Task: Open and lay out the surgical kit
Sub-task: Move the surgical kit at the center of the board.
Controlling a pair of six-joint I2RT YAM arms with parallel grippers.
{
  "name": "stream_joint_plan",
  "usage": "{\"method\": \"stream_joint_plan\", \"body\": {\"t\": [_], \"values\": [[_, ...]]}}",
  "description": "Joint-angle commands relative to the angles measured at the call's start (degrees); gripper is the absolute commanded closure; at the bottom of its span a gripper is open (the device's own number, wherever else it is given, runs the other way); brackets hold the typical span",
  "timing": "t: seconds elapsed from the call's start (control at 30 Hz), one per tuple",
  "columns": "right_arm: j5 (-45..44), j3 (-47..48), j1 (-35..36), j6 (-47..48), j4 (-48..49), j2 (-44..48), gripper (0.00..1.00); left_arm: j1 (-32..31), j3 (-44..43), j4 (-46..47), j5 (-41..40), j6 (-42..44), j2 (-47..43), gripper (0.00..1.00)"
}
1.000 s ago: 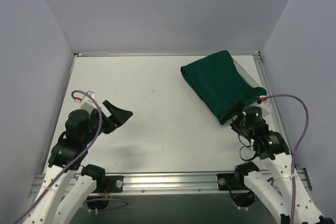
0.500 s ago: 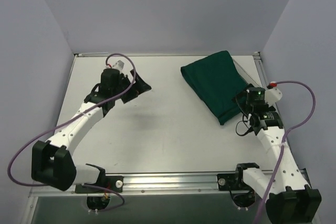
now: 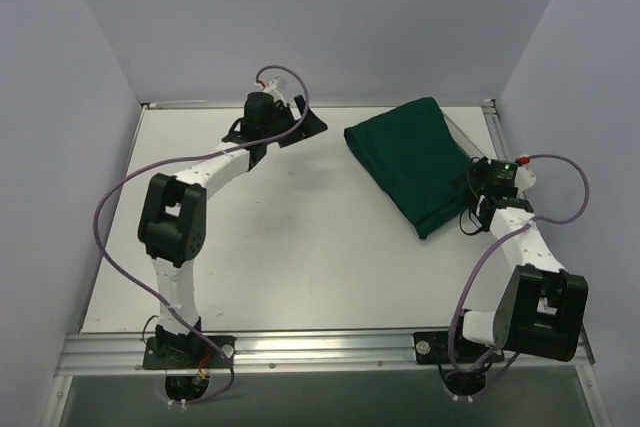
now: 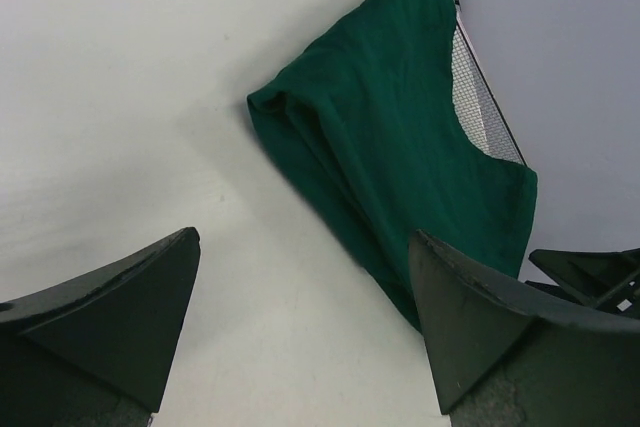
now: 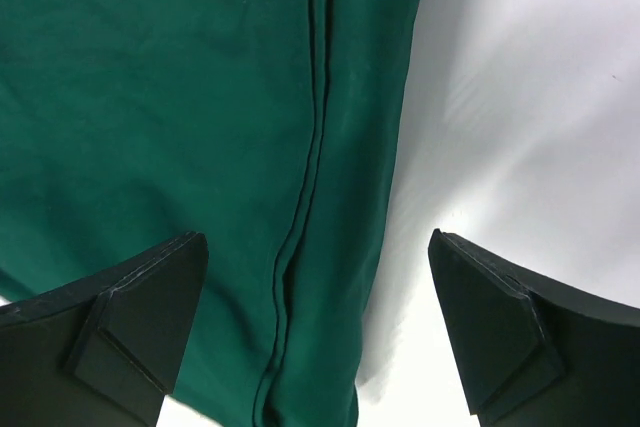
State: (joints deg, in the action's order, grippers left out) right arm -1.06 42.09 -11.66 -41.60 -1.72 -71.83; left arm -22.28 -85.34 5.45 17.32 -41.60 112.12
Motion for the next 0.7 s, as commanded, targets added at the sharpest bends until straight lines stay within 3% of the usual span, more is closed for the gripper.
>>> {"method": "stream_joint_plan", "body": {"t": [0.0,0.4,0.47,0.67], "values": [[3.1,2.3,-1.6,1.9,5.7,-3.1,0.01,-2.2,-11.1,3.1,3.0,4.4,6.3,0.06],[5.7,3.5,-3.3,3.5,11.6,-12.5,0.05,-3.2,-45.8,-8.9,7.9,10.5,32.3,0.04],[5.8,3.6,-3.3,3.5,11.9,-13.2,0.05,-3.3,-49.6,-13.1,4.1,10.9,35.4,0.03],[5.0,3.7,-3.3,4.3,12.6,-13.8,0.06,-4.3,-55.9,-14.3,-0.6,12.4,40.4,0.03]]}}
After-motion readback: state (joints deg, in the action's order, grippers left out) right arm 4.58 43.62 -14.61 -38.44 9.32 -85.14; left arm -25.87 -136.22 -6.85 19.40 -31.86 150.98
